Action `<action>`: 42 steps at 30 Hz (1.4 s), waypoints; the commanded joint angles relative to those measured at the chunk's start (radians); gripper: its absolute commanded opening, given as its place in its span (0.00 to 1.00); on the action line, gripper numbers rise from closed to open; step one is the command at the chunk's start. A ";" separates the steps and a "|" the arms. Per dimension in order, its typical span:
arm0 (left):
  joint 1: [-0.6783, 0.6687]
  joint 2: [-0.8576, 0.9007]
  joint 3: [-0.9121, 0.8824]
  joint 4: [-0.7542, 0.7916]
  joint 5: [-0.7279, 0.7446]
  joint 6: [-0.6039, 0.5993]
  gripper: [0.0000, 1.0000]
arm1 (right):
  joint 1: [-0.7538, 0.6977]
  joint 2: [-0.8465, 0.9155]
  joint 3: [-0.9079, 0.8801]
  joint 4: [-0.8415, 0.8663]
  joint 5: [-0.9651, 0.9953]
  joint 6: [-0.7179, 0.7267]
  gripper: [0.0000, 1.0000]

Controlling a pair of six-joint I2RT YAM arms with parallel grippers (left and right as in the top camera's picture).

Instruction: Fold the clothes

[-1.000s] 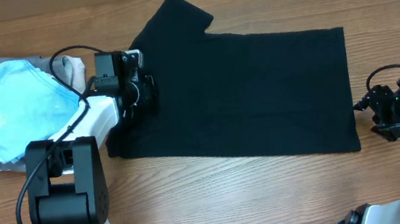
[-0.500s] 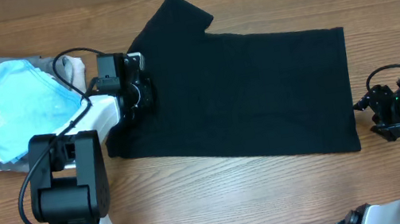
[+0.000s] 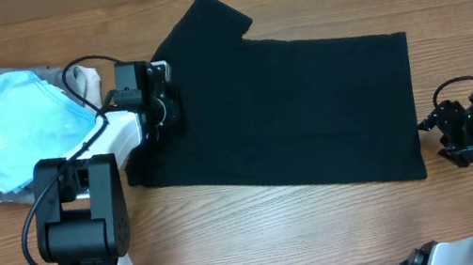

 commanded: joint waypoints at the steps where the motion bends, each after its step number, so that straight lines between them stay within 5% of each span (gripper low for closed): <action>1: 0.001 -0.032 0.050 -0.017 0.001 -0.006 0.04 | 0.003 -0.025 0.010 0.000 -0.008 0.001 0.73; 18: 0.000 -0.032 0.203 -0.142 -0.034 0.022 0.04 | 0.003 -0.025 0.010 0.008 -0.008 0.001 0.73; 22: -0.001 -0.032 0.200 -0.164 -0.051 0.039 0.15 | 0.003 -0.025 0.010 0.007 -0.007 0.001 0.73; 25: -0.001 -0.032 0.200 -0.178 -0.067 0.039 0.53 | 0.003 -0.025 0.010 0.001 0.010 0.001 0.74; 28: 0.003 -0.032 0.200 -0.205 -0.105 0.039 0.64 | 0.003 -0.024 0.010 -0.027 0.022 0.001 0.77; 33: 0.026 -0.032 0.200 -0.327 -0.105 0.039 0.69 | 0.003 -0.024 -0.003 -0.067 0.068 0.002 0.76; 37: 0.048 -0.032 0.200 -0.450 -0.105 0.039 0.69 | 0.017 -0.023 -0.039 -0.013 -0.014 -0.009 0.55; 42: 0.072 -0.032 0.200 -0.545 -0.116 0.043 0.72 | 0.076 -0.023 -0.129 0.041 -0.015 -0.022 0.64</action>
